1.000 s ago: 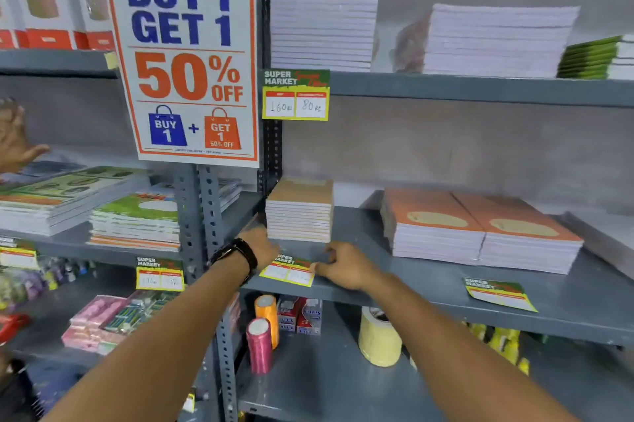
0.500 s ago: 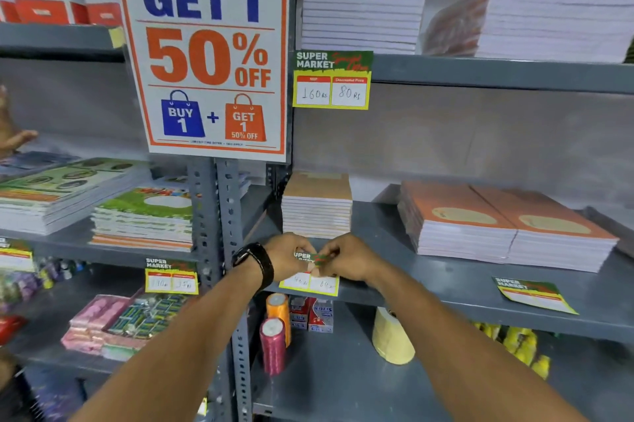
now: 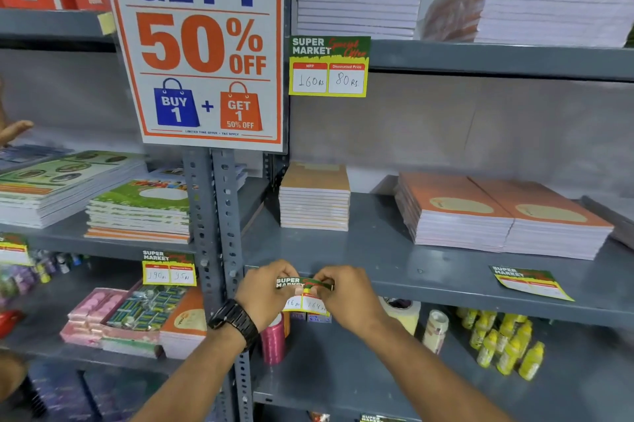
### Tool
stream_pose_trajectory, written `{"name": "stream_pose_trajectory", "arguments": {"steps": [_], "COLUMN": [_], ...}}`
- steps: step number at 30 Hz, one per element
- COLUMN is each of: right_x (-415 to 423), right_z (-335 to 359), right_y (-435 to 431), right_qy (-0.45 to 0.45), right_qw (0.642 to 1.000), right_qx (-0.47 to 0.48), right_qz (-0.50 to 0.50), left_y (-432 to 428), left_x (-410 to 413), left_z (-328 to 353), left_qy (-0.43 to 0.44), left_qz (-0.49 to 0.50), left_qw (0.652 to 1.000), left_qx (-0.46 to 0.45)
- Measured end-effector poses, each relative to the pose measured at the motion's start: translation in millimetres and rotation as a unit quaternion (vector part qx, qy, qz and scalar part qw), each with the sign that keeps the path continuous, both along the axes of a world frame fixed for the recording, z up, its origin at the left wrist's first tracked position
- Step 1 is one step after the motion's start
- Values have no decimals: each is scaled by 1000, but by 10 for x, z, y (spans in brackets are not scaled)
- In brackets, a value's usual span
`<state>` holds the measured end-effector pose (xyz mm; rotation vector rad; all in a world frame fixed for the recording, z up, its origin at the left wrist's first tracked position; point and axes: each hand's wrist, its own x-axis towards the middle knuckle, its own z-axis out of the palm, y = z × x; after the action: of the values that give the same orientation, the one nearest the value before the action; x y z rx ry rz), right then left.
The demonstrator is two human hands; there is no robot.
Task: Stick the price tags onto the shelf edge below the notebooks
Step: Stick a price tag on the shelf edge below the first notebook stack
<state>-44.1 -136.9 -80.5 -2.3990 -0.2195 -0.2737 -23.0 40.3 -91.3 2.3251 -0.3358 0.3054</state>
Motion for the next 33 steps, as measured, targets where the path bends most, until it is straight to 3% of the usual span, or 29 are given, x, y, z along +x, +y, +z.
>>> {"name": "stream_pose_trajectory", "arguments": {"steps": [14,25,33], "right_x": [-41,-2,51], "right_z": [-32,94,174], "right_y": [54,14,77], "right_qy": [-42,-86,-94], "right_qw": [994,984,974], "right_qx": [-78,-137,-195], "right_qz": [-56,-73,-66], "left_y": [-109,-17,35], "left_x": [40,61,189], "left_z": [-111,1,23], "left_qy": [-46,-88,-70], "left_qz": [71,107,78], "left_qw": [996,986,991], "left_qx": [6,87,88]}}
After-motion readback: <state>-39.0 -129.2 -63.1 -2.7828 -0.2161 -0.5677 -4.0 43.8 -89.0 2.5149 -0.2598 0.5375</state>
